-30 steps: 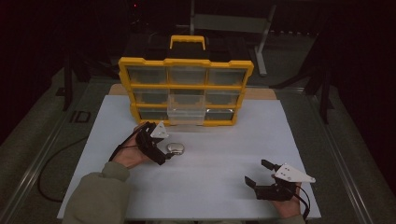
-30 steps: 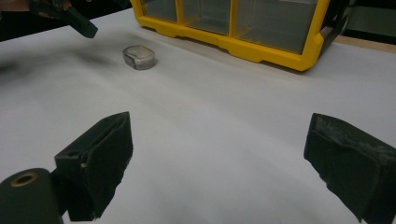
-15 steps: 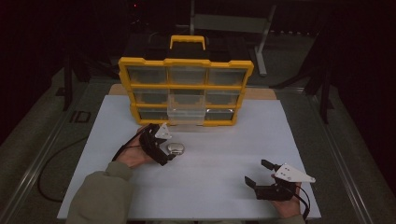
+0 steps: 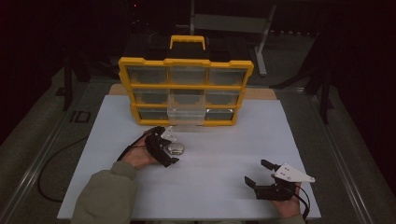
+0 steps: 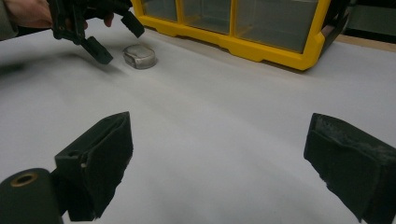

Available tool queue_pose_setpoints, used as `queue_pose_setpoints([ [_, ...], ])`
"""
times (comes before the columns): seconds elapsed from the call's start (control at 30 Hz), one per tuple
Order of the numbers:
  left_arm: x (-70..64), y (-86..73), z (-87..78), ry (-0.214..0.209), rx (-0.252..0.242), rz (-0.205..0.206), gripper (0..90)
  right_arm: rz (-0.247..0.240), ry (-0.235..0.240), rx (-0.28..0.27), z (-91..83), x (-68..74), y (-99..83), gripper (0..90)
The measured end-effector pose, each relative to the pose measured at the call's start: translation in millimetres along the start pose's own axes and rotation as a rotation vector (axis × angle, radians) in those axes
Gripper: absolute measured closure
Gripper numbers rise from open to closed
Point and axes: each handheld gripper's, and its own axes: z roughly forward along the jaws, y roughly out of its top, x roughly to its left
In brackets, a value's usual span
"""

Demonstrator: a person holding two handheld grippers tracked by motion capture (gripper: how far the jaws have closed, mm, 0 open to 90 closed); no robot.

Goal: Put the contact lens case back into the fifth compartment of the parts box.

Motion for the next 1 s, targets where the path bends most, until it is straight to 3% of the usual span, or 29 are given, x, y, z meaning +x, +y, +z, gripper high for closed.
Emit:
queue_pose_setpoints([
  [0.23, -1.9, 3.3, 12.7, 0.010, 0.046, 0.007, 12.8, 0.001, -0.001, 0.001, -0.2, -0.2, -0.1, 8.0],
  [0.57, -6.4, 7.3, 10.5, -0.023, 0.044, 0.030, 35.6, -0.003, -0.005, 0.008, 0.5, -0.1, -0.3, 8.0],
  [0.7, -5.0, 7.6, 12.1, -0.032, 0.036, 0.013, 36.8, -0.003, -0.005, 0.008, 0.8, 0.1, -0.4, 8.1],
  [0.73, -2.0, 6.7, 14.1, -0.056, 0.023, -0.009, 37.3, -0.003, -0.008, 0.011, 0.8, -0.1, -0.5, 8.0],
  [0.83, -2.1, 7.3, 14.1, -0.065, 0.025, -0.001, 38.8, -0.002, -0.005, 0.012, 1.2, 0.0, -0.6, 8.0],
  [1.0, -5.3, 9.1, 13.2, -0.076, 0.034, 0.023, 48.8, -0.001, -0.003, 0.012, 1.7, 0.5, -0.7, 8.1],
])
